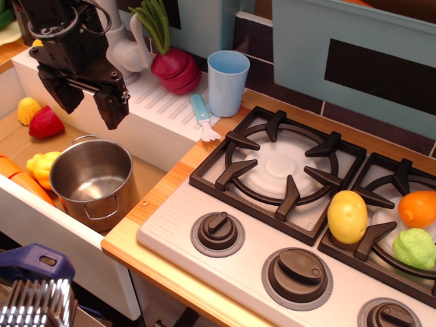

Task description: Put pot or pan on stove

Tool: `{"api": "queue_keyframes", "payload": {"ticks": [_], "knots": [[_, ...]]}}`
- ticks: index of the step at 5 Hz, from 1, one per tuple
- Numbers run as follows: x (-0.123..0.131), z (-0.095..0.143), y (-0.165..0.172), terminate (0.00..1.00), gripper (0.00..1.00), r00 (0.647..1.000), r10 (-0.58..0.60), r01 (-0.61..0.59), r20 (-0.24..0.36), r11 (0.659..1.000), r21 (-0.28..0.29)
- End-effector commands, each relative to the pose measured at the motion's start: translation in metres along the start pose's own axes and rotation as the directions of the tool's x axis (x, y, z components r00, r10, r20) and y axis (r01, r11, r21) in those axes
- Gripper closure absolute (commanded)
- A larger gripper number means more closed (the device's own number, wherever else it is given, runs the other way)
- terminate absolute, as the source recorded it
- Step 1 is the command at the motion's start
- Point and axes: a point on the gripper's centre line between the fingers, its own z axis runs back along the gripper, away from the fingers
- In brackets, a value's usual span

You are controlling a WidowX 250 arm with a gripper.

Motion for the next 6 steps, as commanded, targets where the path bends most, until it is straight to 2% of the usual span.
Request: {"api": "queue_keyframes", "payload": {"ticks": [1,2,4,6], "knots": [[0.0,0.0,0.0,0.0,0.0,1.0,0.0,0.0,0.0,1.0,0.0],[0.018,0.001,-0.008,0.0,0.0,0.996,0.076,-0.075,-0.036,0.997,0.027],[0.022,-0.017,-0.024,0.0,0.0,0.971,0.236,-0.237,0.028,0.969,0.07],[0.015,-0.044,-0.023,0.0,0.0,0.961,0.267,-0.271,0.068,0.961,0.05]]}}
